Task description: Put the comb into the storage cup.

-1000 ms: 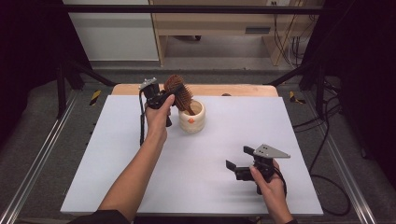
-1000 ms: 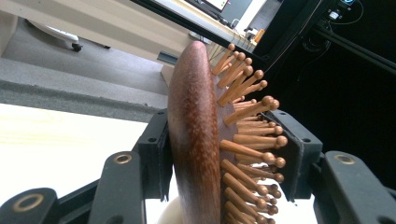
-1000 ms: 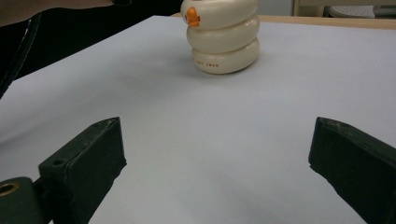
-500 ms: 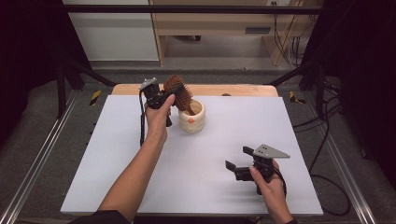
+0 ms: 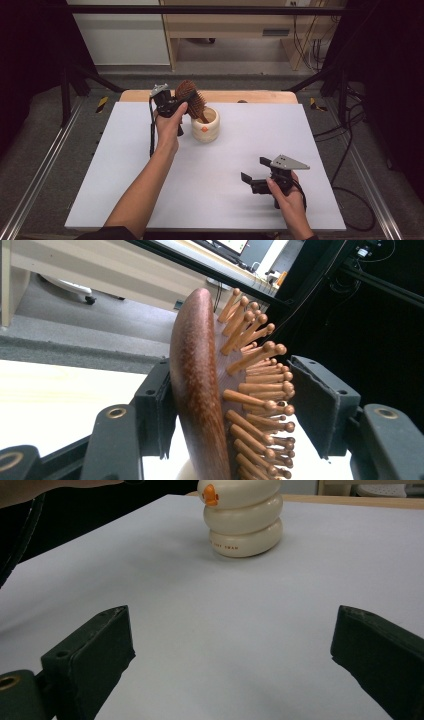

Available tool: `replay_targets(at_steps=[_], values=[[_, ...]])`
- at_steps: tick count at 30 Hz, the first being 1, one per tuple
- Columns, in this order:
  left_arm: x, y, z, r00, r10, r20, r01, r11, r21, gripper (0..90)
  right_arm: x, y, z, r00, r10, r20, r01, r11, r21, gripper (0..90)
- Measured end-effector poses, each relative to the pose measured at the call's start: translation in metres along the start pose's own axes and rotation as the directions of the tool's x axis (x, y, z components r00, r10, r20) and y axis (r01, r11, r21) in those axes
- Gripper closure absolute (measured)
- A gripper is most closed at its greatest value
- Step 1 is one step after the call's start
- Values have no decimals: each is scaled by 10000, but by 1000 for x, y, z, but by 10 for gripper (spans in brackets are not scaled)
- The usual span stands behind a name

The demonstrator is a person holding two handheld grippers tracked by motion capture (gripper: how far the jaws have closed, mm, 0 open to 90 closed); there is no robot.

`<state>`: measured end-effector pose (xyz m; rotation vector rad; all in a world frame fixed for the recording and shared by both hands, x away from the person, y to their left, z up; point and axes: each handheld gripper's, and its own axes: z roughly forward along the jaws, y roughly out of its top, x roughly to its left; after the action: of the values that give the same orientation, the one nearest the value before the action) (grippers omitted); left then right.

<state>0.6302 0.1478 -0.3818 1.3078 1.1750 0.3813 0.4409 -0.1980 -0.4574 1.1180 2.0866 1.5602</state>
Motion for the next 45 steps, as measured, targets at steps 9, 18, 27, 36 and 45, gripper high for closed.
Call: replay_targets(at_steps=[9,18,27,36,45], values=[[1,0,-2,9998,111,-141,-111,9999,-33,320,0,0,0,10000,15,6,-15,10000,-4,38],[-1,-3,-5,9974,638,-342,-642,9979,-102,286,0,0,0,10000,22,-22,-22,10000,-14,38],[-10,-7,-13,9917,1187,-487,-1185,9929,72,178,1,0,0,10000,17,-93,-17,10000,-6,38],[-16,-7,-16,9882,1357,-716,-1339,9906,295,62,0,0,0,9999,81,-124,-82,10000,-52,38],[-21,-10,-15,9872,1447,-668,-1436,9894,207,36,-1,-1,0,9999,81,-103,-82,9999,-57,38]])
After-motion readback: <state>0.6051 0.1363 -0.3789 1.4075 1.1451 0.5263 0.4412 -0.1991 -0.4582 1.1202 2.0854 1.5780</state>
